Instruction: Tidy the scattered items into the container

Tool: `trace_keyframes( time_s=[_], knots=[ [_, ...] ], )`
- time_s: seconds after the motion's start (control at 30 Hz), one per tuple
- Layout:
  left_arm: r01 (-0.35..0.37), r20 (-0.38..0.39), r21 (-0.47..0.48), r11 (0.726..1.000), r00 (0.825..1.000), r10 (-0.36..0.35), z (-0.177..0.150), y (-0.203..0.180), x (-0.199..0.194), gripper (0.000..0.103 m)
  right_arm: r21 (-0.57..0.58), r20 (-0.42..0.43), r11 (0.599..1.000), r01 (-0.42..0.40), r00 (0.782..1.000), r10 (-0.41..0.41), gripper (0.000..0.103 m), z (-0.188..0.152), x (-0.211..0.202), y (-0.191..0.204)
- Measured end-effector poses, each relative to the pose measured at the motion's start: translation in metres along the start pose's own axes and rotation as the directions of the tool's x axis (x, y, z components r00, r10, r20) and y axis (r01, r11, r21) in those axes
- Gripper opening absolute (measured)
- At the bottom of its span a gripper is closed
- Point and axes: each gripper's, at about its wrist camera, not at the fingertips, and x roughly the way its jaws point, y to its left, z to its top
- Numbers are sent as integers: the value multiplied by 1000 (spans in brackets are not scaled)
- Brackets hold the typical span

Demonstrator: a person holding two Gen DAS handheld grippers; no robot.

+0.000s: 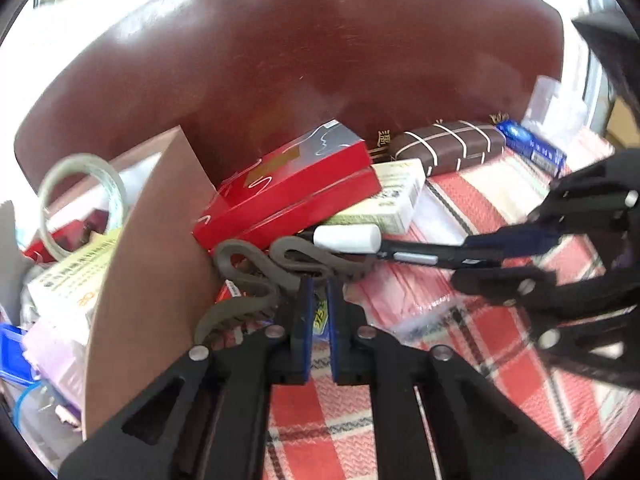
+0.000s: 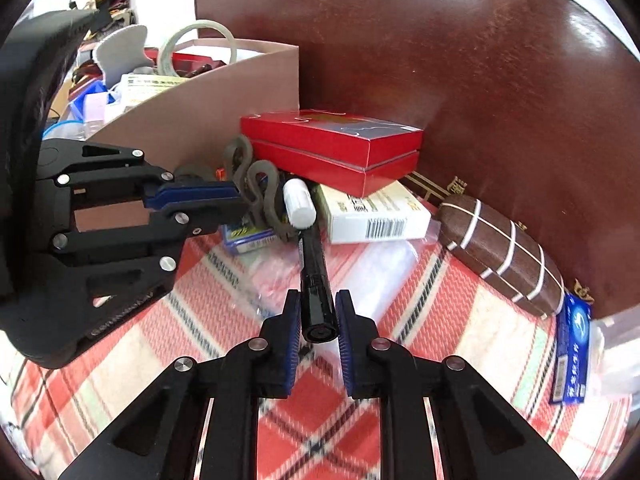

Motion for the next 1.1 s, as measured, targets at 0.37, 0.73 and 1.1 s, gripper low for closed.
trace_keyframes(
  time_s=[0.37,0.73,1.1],
  knots=[
    [56,15,33,998,998,-57,-14,-23,-10,24,47,5,999,15,1000,-16,18,-27,-30,-5],
    [22,63,15,1000,998,-23,-3,-26,-11,43,124,9,990,65,998,-66,18,-59,-52,-22],
    [-23,0,76,997,1000,23,21,-27,28,48,186,2,981,52,999,-53,17,-75,-40,-36]
  ],
)
